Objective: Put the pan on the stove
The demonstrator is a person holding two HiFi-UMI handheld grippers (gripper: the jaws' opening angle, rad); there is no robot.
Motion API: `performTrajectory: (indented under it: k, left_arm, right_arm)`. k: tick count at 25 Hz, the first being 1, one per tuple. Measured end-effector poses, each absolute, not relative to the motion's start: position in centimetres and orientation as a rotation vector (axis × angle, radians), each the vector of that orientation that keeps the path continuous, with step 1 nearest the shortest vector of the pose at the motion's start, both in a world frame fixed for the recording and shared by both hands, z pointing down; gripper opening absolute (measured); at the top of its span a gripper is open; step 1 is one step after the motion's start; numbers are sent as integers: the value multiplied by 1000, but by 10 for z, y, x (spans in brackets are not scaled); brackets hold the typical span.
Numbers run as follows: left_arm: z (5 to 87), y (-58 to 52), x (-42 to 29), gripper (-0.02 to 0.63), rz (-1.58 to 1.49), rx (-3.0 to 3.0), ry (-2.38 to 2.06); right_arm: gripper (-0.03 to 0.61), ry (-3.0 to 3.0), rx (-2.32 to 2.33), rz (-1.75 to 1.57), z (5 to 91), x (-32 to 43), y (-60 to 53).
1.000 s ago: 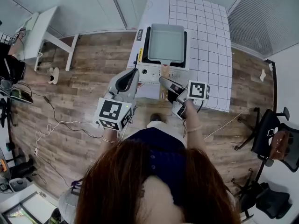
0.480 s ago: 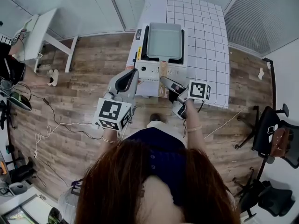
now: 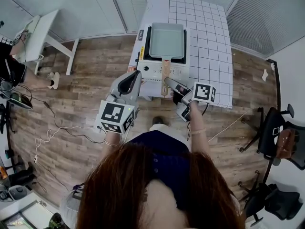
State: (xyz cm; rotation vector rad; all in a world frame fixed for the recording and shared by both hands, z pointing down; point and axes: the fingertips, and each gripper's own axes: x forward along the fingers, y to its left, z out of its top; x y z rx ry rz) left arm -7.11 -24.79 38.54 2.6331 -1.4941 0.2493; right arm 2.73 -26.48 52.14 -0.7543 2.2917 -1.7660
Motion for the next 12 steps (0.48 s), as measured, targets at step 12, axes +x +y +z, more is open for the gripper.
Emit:
performTrajectory:
  k: [12]
  left_arm:
    - [381,-237,-71,10,226,2642,-1489]
  right_arm:
    - [172,2283,-793,-1737,516,35,-257]
